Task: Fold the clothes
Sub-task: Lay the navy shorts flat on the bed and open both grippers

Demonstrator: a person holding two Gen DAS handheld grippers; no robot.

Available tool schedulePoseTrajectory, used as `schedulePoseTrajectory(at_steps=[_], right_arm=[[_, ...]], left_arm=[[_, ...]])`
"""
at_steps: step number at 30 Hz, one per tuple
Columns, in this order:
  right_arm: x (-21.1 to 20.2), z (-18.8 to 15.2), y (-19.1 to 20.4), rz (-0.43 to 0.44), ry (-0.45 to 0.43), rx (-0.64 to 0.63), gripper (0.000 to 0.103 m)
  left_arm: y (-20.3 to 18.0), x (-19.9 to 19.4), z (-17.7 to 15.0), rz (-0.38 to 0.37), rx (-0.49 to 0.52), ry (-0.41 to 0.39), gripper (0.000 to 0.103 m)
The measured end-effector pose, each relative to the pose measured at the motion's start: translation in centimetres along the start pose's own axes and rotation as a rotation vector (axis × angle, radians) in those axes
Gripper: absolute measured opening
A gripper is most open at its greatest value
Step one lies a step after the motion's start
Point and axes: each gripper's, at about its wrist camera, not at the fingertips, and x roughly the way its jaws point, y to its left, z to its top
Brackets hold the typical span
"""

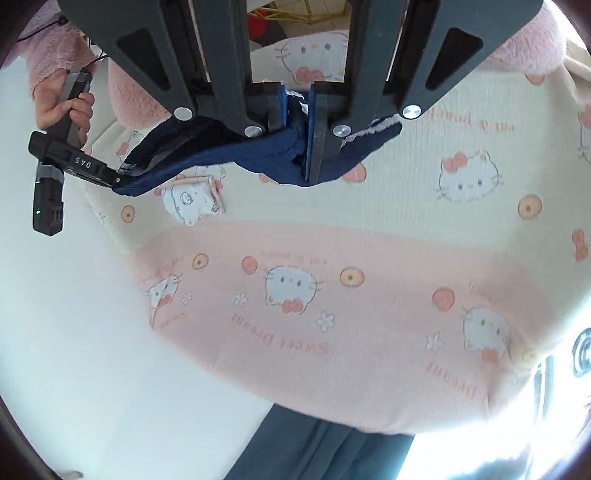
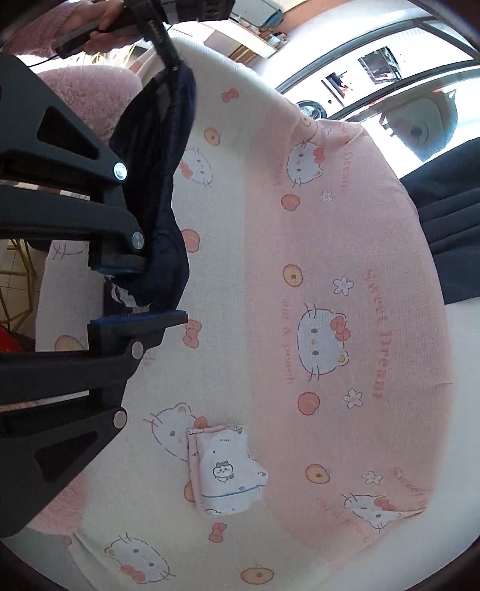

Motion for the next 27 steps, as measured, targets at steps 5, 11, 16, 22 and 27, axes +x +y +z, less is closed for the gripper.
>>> schedulePoseTrajectory(at_steps=[5, 11, 16, 22, 27], right_arm=[[3.8, 0.4, 0.3, -0.060, 0.073, -0.072, 0.019], [3.2, 5.3, 0.7, -0.078, -0.017, -0.091, 0.018], [-2.6, 7.8, 1.9, -0.086, -0.212, -0.121, 0.019], [4.5, 1.7, 0.2, -0.112, 0.023, -0.091, 0.019], [17.0, -7.1, -4.2, -0.129, 0.397, 0.036, 0.018]], left_arm=[[2.1, 6.9, 2.2, 0.083, 0.000, 0.115, 0.008], [0.5, 4.9, 7.6, 0.090, 0.056, -0.018, 0.007], [-0.5, 1.9, 8.4, 0.050, 0.076, -0.092, 0.008], [4.0, 13.0, -1.4, 0.081, -0.015, 0.258, 0.008], [7.8, 22.9, -10.5, 0.192, -0.068, 0.553, 0.008]])
